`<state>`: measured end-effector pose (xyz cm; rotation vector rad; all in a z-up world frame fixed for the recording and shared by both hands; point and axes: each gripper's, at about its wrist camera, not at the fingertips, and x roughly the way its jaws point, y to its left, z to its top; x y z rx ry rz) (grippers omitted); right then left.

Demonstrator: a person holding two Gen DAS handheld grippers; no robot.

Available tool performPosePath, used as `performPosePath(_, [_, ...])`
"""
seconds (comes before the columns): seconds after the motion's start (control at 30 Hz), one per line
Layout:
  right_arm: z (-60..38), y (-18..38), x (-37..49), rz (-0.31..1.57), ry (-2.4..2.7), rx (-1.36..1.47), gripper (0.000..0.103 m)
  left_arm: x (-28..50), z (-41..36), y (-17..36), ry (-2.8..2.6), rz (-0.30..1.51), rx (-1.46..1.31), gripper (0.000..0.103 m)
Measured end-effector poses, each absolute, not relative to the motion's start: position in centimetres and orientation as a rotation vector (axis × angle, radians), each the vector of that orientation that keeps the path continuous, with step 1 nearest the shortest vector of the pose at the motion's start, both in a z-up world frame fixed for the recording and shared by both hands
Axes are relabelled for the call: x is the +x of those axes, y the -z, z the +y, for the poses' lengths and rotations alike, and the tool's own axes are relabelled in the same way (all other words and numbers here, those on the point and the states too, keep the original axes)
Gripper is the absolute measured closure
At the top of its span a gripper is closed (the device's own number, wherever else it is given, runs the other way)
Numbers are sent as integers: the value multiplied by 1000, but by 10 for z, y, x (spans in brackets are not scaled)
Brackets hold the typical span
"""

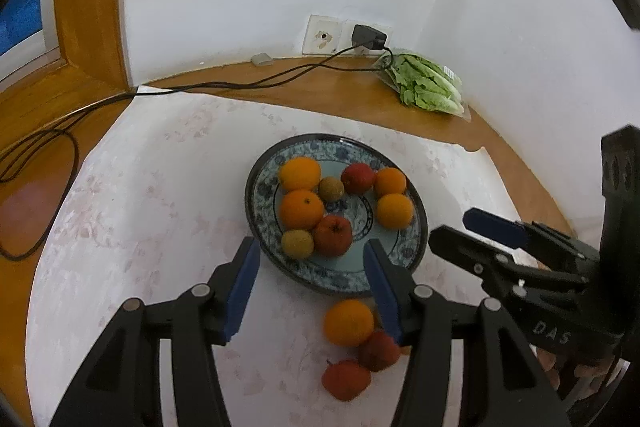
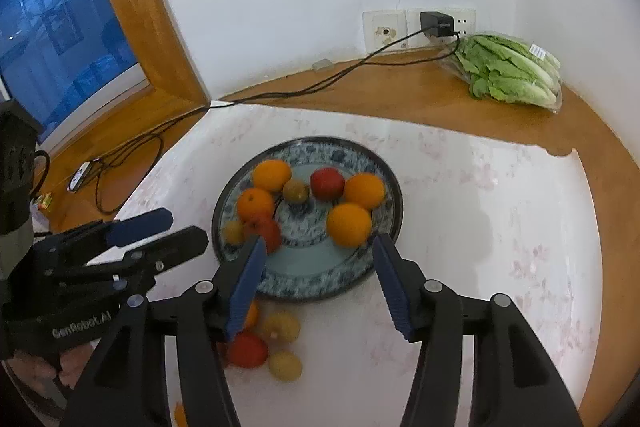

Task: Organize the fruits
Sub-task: 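Withdraw both open tools from the plate toward the fruit pile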

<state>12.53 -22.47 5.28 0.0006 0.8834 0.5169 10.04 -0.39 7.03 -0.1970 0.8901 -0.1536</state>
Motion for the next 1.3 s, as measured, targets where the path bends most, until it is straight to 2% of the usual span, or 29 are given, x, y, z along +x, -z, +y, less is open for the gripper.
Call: performPosePath(1.3, [-257,-13,44,973,-485,54,46,39,-12,-56,179,954,-201,46])
